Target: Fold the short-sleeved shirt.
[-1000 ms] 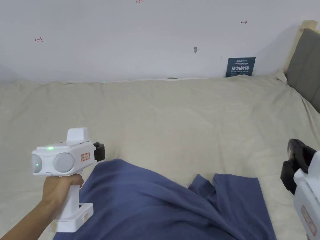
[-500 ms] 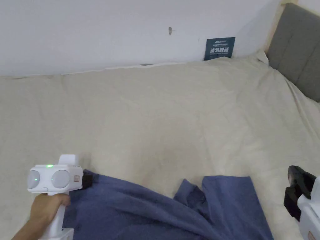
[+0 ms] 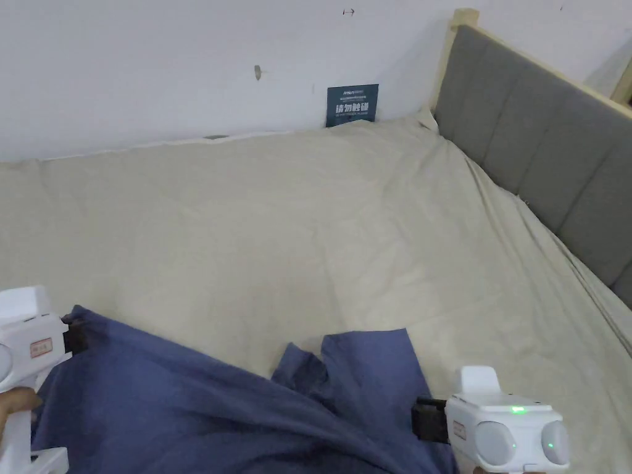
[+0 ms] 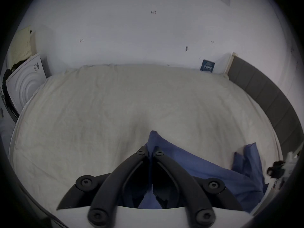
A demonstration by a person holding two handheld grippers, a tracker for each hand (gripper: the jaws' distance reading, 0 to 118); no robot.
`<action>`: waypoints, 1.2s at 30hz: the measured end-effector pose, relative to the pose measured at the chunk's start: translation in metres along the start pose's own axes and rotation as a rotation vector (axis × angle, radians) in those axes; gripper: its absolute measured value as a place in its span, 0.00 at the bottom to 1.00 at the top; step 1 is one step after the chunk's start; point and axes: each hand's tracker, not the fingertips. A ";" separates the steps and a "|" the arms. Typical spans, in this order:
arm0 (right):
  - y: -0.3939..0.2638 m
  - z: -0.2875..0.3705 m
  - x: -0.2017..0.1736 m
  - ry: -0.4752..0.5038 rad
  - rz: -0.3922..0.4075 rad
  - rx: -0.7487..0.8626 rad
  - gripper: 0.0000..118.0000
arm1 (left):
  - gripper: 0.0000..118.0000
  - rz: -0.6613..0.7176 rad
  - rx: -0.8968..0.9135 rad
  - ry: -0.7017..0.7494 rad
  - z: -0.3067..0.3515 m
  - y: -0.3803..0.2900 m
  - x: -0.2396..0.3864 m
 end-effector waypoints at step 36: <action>0.212 0.314 -0.040 0.076 0.170 1.003 0.04 | 0.04 0.008 0.520 0.149 0.262 0.124 -0.032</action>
